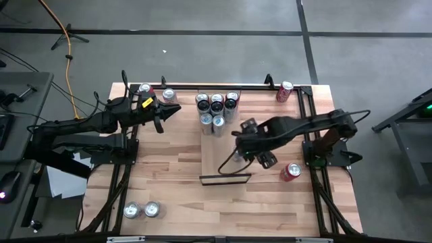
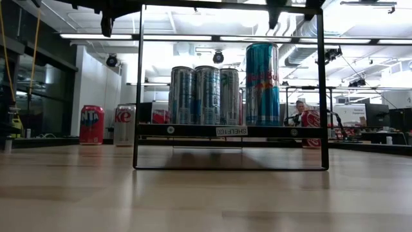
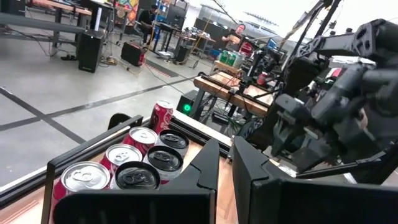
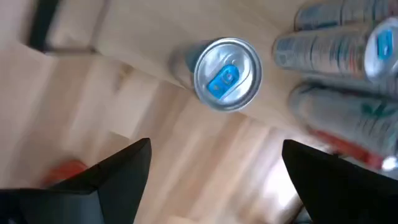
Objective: Place canned beverage on shelf
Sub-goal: Put the blue soda can on the shelf aligned with the other blue soda can
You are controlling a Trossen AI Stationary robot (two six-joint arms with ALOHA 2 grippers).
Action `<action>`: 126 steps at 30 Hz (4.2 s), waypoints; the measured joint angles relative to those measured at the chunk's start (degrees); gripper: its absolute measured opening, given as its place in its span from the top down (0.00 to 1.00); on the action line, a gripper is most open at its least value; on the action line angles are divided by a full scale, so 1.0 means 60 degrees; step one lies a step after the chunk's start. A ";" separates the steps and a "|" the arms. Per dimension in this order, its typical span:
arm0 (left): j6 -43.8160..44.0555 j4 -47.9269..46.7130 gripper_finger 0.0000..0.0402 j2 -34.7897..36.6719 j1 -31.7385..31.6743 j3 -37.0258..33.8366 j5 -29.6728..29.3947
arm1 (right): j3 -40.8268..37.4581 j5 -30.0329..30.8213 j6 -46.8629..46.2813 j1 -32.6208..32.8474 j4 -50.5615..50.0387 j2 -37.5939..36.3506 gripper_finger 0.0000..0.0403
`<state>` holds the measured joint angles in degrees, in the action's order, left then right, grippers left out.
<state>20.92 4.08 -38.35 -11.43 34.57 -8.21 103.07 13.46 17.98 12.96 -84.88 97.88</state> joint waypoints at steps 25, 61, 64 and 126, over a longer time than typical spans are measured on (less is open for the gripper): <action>0.0074 -0.0566 1.00 -0.0001 0.0001 0.0004 0.0007 | -0.0015 -0.0894 0.2655 -0.0614 0.1462 0.1338 0.14; 0.0493 -0.1210 1.00 -0.0004 0.0001 0.0004 0.0011 | -0.0011 -0.1203 -0.2571 -0.0937 0.1392 0.1481 0.41; 0.0493 -0.1210 1.00 -0.0004 0.0001 0.0004 0.0011 | -0.0006 -0.1485 -0.4435 -0.1137 0.1309 0.1473 0.42; 0.0489 -0.1308 1.00 -0.0004 0.0001 0.0004 0.0011 | -0.0015 -0.2595 0.2195 -0.1448 0.1657 0.1232 0.20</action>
<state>23.86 -3.77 -38.37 -11.42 34.59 -8.14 102.98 -2.11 31.15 4.27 -74.94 105.27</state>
